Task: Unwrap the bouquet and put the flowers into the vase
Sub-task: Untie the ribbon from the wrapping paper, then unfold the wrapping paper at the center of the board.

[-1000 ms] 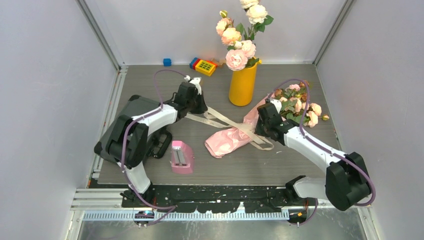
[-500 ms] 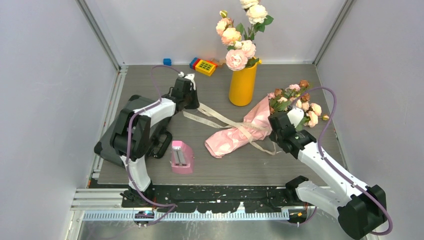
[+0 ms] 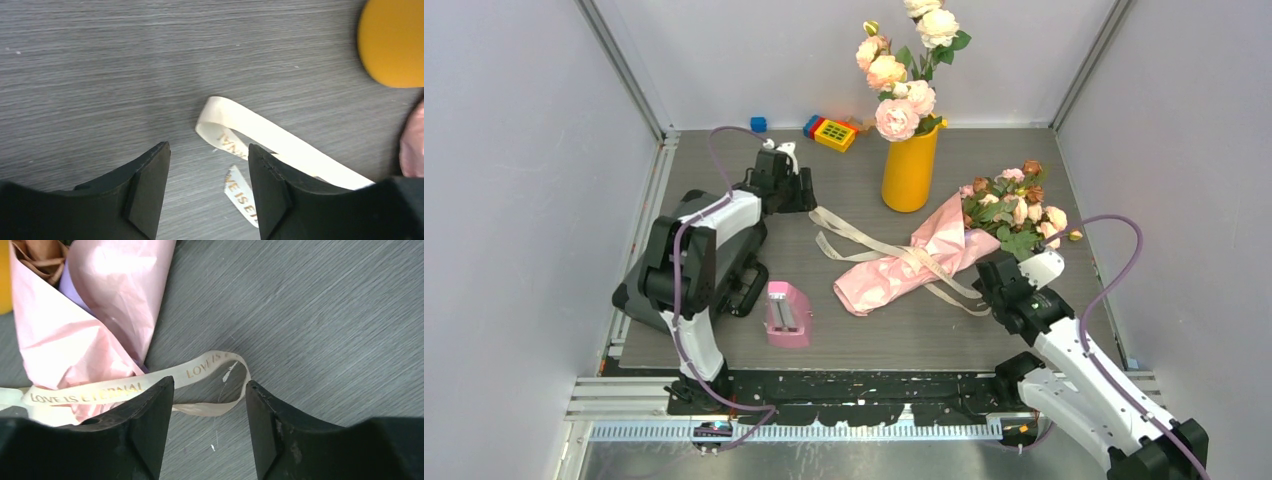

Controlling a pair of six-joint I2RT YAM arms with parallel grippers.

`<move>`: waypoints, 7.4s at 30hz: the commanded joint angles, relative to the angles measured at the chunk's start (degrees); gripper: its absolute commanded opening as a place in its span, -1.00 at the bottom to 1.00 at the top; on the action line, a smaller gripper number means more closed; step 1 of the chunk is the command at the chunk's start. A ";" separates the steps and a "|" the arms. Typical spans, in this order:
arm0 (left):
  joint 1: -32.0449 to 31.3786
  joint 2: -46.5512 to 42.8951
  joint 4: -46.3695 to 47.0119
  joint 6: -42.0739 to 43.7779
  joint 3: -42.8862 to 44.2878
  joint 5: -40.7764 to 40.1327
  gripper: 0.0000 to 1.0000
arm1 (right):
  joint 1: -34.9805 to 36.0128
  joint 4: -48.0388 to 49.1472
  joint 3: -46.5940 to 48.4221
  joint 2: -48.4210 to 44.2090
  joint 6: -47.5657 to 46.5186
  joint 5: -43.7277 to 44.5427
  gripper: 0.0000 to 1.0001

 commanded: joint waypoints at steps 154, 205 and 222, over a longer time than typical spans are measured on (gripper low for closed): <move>-31.37 -12.09 -1.55 -5.93 -6.95 -0.51 0.53 | -10.16 42.39 -10.89 11.55 -19.15 -30.25 0.07; -31.99 -4.56 1.25 2.25 0.99 1.88 0.54 | -14.29 35.74 -6.69 10.10 -19.77 -27.76 0.20; -31.99 2.19 1.53 3.08 1.91 2.03 0.53 | -14.93 50.01 -10.11 20.15 -18.96 -33.89 -0.20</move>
